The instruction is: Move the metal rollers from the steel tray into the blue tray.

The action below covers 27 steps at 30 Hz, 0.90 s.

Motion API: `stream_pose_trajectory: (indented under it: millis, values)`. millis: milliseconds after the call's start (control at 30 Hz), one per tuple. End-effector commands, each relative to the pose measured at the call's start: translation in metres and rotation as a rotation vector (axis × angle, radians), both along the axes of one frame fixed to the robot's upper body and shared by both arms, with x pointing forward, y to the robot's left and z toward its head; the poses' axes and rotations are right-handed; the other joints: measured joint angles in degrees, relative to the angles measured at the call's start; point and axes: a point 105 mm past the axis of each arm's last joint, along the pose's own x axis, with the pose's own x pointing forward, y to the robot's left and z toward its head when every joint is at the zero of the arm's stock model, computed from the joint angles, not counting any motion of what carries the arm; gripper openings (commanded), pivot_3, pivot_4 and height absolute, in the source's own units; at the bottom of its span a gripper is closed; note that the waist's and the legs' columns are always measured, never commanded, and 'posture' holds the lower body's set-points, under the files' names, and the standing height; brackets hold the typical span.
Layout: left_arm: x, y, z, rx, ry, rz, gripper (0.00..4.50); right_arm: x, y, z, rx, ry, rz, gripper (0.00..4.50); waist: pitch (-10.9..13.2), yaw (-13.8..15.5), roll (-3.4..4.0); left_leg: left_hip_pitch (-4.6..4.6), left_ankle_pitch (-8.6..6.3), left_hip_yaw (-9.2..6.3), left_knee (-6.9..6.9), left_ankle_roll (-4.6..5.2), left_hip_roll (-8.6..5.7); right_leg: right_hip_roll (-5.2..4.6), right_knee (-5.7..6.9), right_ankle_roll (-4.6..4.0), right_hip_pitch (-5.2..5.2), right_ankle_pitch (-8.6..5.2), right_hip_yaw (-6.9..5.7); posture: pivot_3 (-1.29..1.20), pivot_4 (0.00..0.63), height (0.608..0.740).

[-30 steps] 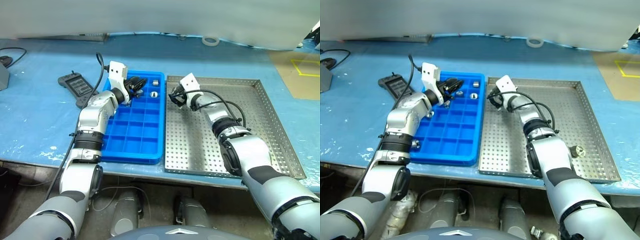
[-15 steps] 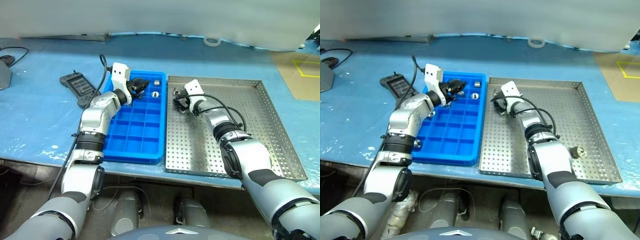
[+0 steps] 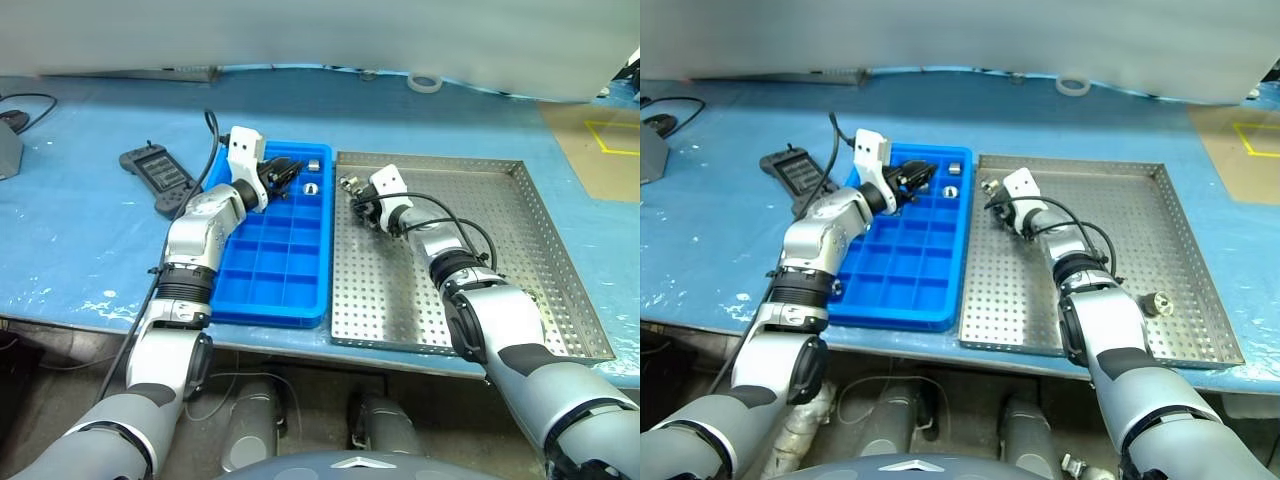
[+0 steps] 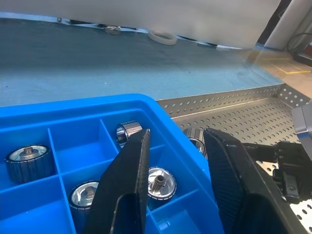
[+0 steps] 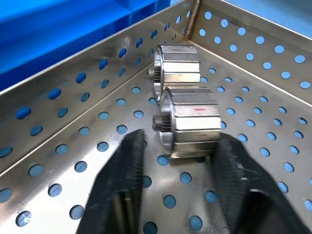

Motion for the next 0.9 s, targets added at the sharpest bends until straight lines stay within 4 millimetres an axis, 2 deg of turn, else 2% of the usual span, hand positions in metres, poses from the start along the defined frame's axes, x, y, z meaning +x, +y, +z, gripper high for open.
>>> stream_pose_trajectory:
  millis: [33, 67, 233, 433, 600, 667, 767, 900]
  values:
    - [-0.001, 0.0, 0.006, 0.002, -0.025, -0.005, 1.81, 0.0, 0.001, 0.005, -0.015, -0.035, 0.013, 0.81, 0.0, -0.01, 0.0, 0.0, 0.0, 0.0, -0.01, 0.0, 0.0, 0.0, 0.0, 0.0, -0.01, 0.0, 0.0, 0.0, 0.15, 0.74]
    - [-0.001, 0.0, 0.005, 0.003, -0.024, -0.006, 1.81, 0.0, 0.001, 0.003, -0.018, -0.032, 0.012, 0.69, 0.0, -0.01, 0.0, 0.0, 0.0, 0.0, -0.02, 0.0, 0.0, 0.0, 0.0, 0.0, -0.01, 0.0, 0.0, 0.0, 0.15, 0.74]
    - [-0.001, 0.001, 0.005, 0.008, -0.02, -0.006, 1.81, -0.001, 0.002, 0.001, -0.006, -0.031, 0.012, 0.69, 0.0, 0.01, 0.0, 0.0, 0.0, 0.0, -0.03, 0.0, 0.0, 0.0, -0.02, 0.0, 0.0, 0.0, 0.0, -0.01, 0.15, 0.74]
    - [-0.002, 0.0, 0.006, 0.009, -0.022, -0.028, 1.81, 0.001, 0.006, 0.015, 0.074, -0.061, 0.023, 0.69, 0.0, -0.03, 0.0, 0.0, 0.0, 0.01, -0.04, 0.0, 0.0, 0.0, -0.03, 0.0, -0.01, 0.0, 0.0, -0.02, 0.15, 0.74]
    - [-0.025, -0.022, 0.01, -0.047, 0.0, -0.231, 1.81, -0.003, 0.003, 0.055, 0.101, -0.221, 0.124, 0.69, 0.01, 0.04, 0.0, -0.11, -0.01, 0.02, -0.07, 0.02, 0.0, 0.0, -0.07, 0.0, -0.1, 0.0, 0.0, -0.04, 0.15, 0.74]
    - [-0.039, -0.03, 0.011, -0.073, 0.015, -0.338, 1.81, -0.016, -0.001, 0.063, 0.05, -0.278, 0.192, 0.69, 0.02, 0.16, -0.01, -0.14, -0.03, 0.05, -0.06, 0.05, 0.0, 0.0, -0.08, 0.0, -0.13, 0.0, 0.0, -0.06, 0.15, 0.74]
    - [-0.056, -0.038, 0.017, -0.134, 0.035, -0.472, 1.81, -0.046, -0.01, 0.07, -0.037, -0.326, 0.282, 0.69, 0.03, 0.43, -0.03, -0.15, -0.05, 0.05, -0.08, 0.09, 0.0, 0.0, -0.19, 0.0, -0.1, 0.0, 0.0, -0.08, 0.15, 0.74]
    - [-0.061, -0.042, 0.039, -0.272, 0.039, -0.557, 1.81, -0.086, -0.018, 0.084, -0.135, -0.369, 0.339, 0.69, 0.04, -0.06, -0.04, -0.07, -0.04, 0.05, -0.25, 0.06, -0.04, 0.0, -0.38, 0.01, 0.0, 0.0, 0.02, -0.12, 0.15, 0.74]
